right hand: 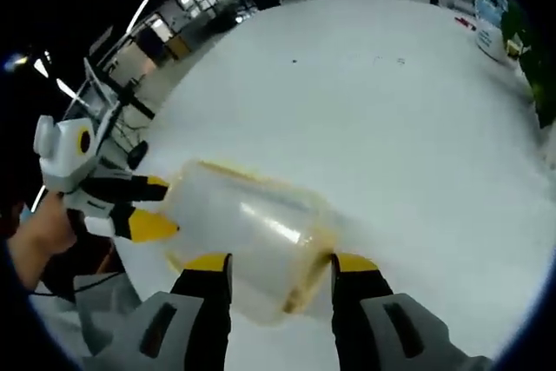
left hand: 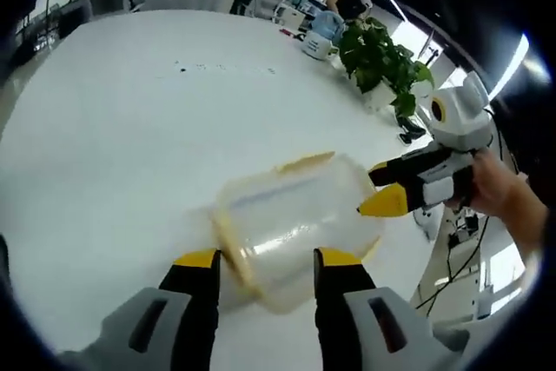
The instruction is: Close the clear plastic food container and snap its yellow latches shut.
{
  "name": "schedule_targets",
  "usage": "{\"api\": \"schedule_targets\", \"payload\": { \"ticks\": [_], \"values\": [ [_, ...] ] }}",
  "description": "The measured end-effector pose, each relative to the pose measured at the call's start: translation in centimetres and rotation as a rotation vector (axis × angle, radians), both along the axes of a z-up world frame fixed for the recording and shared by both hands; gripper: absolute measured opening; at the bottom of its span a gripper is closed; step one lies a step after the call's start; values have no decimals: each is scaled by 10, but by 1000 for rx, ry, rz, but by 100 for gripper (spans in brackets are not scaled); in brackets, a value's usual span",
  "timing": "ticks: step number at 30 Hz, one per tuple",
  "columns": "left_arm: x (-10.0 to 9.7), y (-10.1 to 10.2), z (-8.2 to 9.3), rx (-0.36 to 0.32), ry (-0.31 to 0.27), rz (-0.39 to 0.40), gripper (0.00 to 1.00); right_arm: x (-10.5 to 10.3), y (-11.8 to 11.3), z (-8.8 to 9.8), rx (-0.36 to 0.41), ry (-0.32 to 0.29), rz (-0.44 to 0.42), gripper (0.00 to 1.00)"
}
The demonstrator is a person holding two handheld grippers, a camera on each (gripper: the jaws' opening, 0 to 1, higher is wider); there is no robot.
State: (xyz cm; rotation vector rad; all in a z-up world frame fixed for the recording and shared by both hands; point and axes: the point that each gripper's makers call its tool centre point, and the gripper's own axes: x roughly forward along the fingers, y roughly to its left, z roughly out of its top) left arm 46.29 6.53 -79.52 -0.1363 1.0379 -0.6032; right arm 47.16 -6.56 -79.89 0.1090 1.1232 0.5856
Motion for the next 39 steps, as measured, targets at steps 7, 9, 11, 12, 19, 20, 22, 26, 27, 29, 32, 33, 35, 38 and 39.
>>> {"api": "schedule_targets", "payload": {
  "ticks": [7, 9, 11, 12, 19, 20, 22, 26, 27, 29, 32, 33, 35, 38, 39],
  "values": [
    [2, -2, -1, -2, -5, 7, 38, -7, 5, 1, 22, 18, 41, 40],
    [2, -3, -1, -35, 4, 37, 35, -7, -4, -6, 16, 20, -2, 40],
    [7, -12, 5, -103, 8, 23, 31, -7, -2, -5, -34, -14, 7, 40],
    [8, -2, 7, -59, 19, 47, 30, -7, 4, -3, -17, -5, -1, 40],
    [3, -3, -3, -44, 27, 17, 32, -6, 2, -3, -2, 37, -50, 40],
    [4, -3, -3, -46, 25, 17, 32, -6, 3, -2, -3, 38, -67, 40],
    [5, -3, -3, -44, 27, 8, 32, -7, 4, -3, -16, 31, -89, 41],
    [6, -2, -2, -33, 38, -12, 33, -8, 4, -2, -5, 27, -104, 41],
    [5, -2, -2, -35, 38, -10, 33, -6, 4, -2, -6, 29, -103, 42],
    [4, -2, -2, -38, 25, -10, 34, -6, 5, -2, -12, 36, -115, 43],
    [5, -1, -1, -38, 10, -15, 35, -8, 7, -2, -24, 20, -121, 46],
    [5, -1, -1, -40, 9, -12, 35, -7, 7, -1, -22, 15, -118, 47],
    [4, -2, -1, -51, 15, -12, 36, -6, 6, -1, -25, 11, -105, 47],
    [3, -3, 0, -43, 0, -65, 38, -3, 4, 2, -70, -43, -19, 48],
    [3, -3, 1, -37, -26, -96, 38, -1, 3, 5, -90, -64, 14, 48]
  ]
}}
